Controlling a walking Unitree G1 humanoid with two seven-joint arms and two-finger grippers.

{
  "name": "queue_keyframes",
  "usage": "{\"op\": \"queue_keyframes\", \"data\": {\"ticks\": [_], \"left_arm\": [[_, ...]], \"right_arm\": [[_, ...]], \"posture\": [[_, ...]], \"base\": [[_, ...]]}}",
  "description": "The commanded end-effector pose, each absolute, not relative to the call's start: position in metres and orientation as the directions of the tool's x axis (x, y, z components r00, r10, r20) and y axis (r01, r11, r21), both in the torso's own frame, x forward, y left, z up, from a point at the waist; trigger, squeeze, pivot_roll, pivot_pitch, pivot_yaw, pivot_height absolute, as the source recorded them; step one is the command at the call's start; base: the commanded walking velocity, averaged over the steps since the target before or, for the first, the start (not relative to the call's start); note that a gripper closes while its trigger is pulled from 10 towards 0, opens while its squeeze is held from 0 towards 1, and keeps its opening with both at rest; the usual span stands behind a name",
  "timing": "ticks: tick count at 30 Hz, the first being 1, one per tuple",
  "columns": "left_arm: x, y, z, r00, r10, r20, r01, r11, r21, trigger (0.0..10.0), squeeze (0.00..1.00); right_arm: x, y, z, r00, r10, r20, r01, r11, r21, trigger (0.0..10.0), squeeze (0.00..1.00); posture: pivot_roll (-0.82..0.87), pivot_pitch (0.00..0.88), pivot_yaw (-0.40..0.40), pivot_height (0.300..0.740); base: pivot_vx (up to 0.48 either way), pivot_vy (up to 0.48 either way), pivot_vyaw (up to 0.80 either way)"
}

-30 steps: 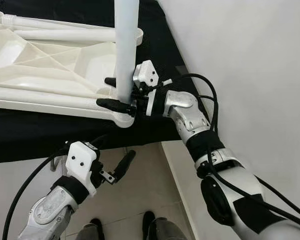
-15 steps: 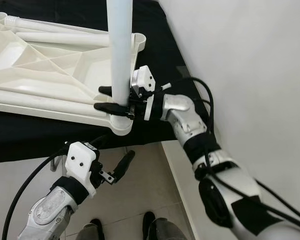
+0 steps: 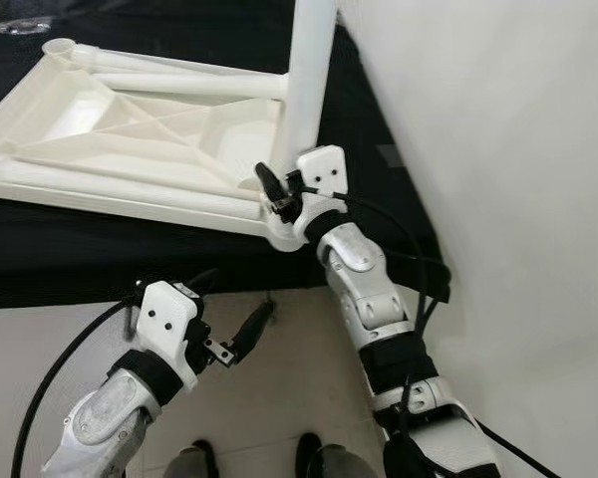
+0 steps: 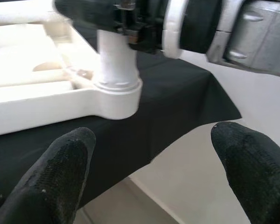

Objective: Building children table

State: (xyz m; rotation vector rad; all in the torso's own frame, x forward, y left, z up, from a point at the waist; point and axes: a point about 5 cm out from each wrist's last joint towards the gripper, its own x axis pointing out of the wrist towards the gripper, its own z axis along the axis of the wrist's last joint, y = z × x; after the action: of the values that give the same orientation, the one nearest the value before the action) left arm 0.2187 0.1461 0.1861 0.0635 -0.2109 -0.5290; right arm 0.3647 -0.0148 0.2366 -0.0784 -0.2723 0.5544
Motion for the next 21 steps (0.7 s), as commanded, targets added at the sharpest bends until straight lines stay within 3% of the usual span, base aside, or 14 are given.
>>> {"op": "queue_keyframes", "data": {"ticks": [1,4,5,6,9,10,11,12,13,16,17,18,21], "left_arm": [[0.216,0.146,0.181,0.842,-0.515,0.16,0.503,0.857,0.11,10.0,0.0],[0.216,0.147,0.181,0.844,-0.513,0.159,0.501,0.858,0.112,10.0,0.0],[0.217,0.147,0.181,0.844,-0.511,0.16,0.499,0.859,0.113,10.0,0.0],[0.217,0.147,0.182,0.845,-0.51,0.162,0.498,0.86,0.114,10.0,0.0],[0.217,0.147,0.182,0.845,-0.51,0.163,0.498,0.86,0.113,10.0,0.0],[0.217,0.146,0.181,0.844,-0.51,0.164,0.498,0.86,0.112,10.0,0.0],[0.217,0.145,0.181,0.844,-0.511,0.164,0.499,0.86,0.11,10.0,0.0],[0.217,0.145,0.181,0.844,-0.511,0.164,0.5,0.859,0.109,10.0,0.0],[0.217,0.145,0.181,0.844,-0.511,0.164,0.5,0.859,0.109,10.0,0.0],[0.216,0.144,0.181,0.844,-0.509,0.167,0.498,0.86,0.106,10.0,0.0],[0.216,0.144,0.181,0.844,-0.509,0.167,0.498,0.86,0.106,10.0,0.0],[0.216,0.144,0.181,0.844,-0.509,0.167,0.498,0.861,0.105,10.0,0.0],[0.216,0.144,0.181,0.844,-0.509,0.167,0.498,0.861,0.104,10.0,0.0]], "right_arm": [[0.366,0.007,0.211,0.816,0.57,0.094,-0.563,0.821,-0.097,10.0,0.0],[0.366,0.01,0.216,0.811,0.576,0.106,-0.57,0.818,-0.084,10.0,0.0],[0.365,0.013,0.222,0.789,0.602,0.125,-0.597,0.799,-0.076,10.0,0.72],[0.363,0.016,0.228,0.753,0.642,0.144,-0.639,0.766,-0.07,10.0,1.0],[0.361,0.018,0.233,0.71,0.686,0.16,-0.686,0.725,-0.061,10.0,1.0],[0.358,0.02,0.242,0.634,0.75,0.187,-0.753,0.654,-0.072,10.0,0.95],[0.356,0.021,0.249,0.558,0.804,0.206,-0.804,0.585,-0.103,10.0,0.28],[0.354,0.021,0.254,0.493,0.843,0.216,-0.839,0.526,-0.139,10.0,0.0],[0.354,0.021,0.254,0.493,0.843,0.216,-0.839,0.526,-0.139,10.0,0.0],[0.347,0.02,0.259,0.309,0.934,0.178,-0.902,0.347,-0.259,10.0,0.0],[0.347,0.02,0.259,0.309,0.934,0.178,-0.902,0.347,-0.259,10.0,0.0],[0.345,0.018,0.257,0.242,0.959,0.146,-0.914,0.276,-0.298,10.0,0.0],[0.344,0.016,0.256,0.202,0.971,0.124,-0.918,0.232,-0.321,10.0,0.0]], "posture": [[0.14,0.292,-0.138,0.74],[0.14,0.292,-0.138,0.74],[0.15,0.292,-0.137,0.74],[0.15,0.292,-0.139,0.74],[0.15,0.292,-0.14,0.74],[0.15,0.291,-0.143,0.74],[0.15,0.292,-0.146,0.74],[0.15,0.292,-0.146,0.74],[0.15,0.292,-0.146,0.74],[0.15,0.294,-0.149,0.74],[0.15,0.294,-0.149,0.74],[0.15,0.297,-0.145,0.74],[0.15,0.297,-0.145,0.74]], "base": [[0.0,0.0,0.0],[0.0,0.0,0.0],[0.0,0.0,0.0],[0.0,0.0,0.0],[0.0,0.0,0.0],[0.0,0.0,0.0],[0.0,0.0,0.0],[0.0,0.0,0.0],[0.0,0.0,0.0],[0.0,0.0,0.0],[0.0,0.0,0.0],[0.0,0.0,0.0],[0.0,0.0,0.0]]}}
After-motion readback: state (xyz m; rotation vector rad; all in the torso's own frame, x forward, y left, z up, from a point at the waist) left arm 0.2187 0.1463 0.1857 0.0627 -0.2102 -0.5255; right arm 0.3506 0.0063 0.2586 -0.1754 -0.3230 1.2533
